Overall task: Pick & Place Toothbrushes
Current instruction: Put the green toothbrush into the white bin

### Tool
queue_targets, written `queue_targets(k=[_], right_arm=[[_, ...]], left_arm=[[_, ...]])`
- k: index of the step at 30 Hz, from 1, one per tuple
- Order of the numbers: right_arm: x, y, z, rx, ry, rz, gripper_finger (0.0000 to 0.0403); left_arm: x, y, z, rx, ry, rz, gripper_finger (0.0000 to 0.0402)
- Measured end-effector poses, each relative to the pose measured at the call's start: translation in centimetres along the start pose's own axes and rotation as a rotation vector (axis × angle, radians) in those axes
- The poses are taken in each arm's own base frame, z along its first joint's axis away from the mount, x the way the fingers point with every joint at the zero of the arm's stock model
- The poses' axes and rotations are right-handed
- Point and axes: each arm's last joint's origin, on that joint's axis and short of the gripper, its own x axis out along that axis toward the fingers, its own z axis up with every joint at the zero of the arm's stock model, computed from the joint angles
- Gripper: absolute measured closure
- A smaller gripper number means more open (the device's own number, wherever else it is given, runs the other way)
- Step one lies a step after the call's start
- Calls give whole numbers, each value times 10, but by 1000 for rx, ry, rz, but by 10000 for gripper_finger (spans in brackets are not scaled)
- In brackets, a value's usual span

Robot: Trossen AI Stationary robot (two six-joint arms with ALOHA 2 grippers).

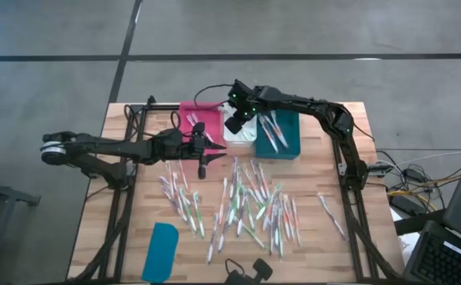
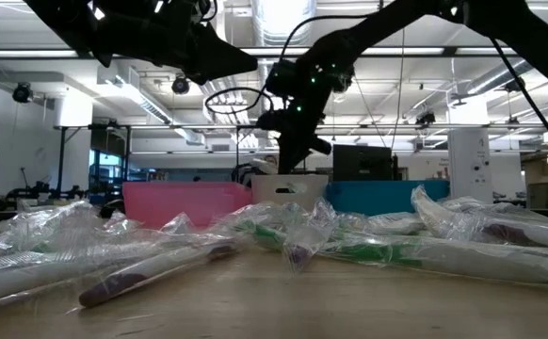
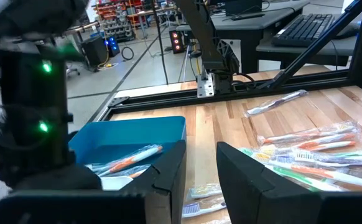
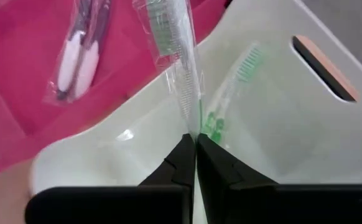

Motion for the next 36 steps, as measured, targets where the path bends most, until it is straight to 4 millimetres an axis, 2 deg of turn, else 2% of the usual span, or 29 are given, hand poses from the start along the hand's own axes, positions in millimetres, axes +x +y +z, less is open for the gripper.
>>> queue_targets(k=[8, 19, 25, 36], right_arm=[[-22, 2, 11, 103, 14, 16, 395], [-19, -15, 12, 198, 31, 37, 395], [-8, -15, 7, 199, 67, 47, 394], [29, -24, 1, 235, 131, 35, 394]], left_arm=[[0, 0, 0, 0, 0, 0, 307], [0, 0, 0, -2, 0, 0, 307], [0, 0, 0, -3, 0, 0, 307], [0, 0, 0, -4, 0, 0, 307]])
